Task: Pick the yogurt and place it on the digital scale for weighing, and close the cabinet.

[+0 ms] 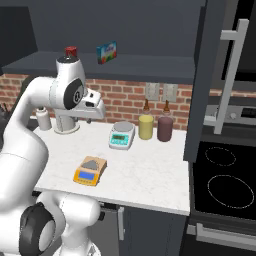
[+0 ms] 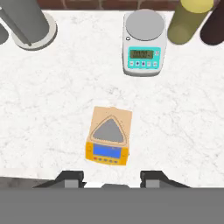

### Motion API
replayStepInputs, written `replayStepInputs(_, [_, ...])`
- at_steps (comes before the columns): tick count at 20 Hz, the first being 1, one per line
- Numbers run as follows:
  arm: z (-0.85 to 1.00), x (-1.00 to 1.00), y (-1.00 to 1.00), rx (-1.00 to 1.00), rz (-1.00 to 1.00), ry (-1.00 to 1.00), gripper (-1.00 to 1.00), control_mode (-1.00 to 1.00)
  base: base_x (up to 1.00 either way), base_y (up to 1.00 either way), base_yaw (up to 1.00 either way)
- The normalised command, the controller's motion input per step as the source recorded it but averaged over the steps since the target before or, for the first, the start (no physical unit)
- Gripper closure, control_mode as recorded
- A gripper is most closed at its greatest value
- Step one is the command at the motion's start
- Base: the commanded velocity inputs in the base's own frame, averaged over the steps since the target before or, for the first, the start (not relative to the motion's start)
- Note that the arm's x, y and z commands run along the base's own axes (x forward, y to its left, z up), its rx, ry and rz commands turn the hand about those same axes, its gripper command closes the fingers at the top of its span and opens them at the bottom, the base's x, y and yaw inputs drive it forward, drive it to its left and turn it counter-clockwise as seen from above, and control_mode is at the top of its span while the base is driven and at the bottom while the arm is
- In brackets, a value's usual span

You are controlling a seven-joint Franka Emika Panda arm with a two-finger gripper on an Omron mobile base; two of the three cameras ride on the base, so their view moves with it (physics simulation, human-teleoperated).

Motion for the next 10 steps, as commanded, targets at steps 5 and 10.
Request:
replayStepInputs(5, [0.0,-0.27,0.0,0.0,0.0,-0.09,-1.0,-1.0,0.0,0.0,0.0])
replayStepInputs(10, [0.06,-0.71,0.23,-0.04,0.0,-0.5,-1.0,-1.0,0.0,0.0,0.0])
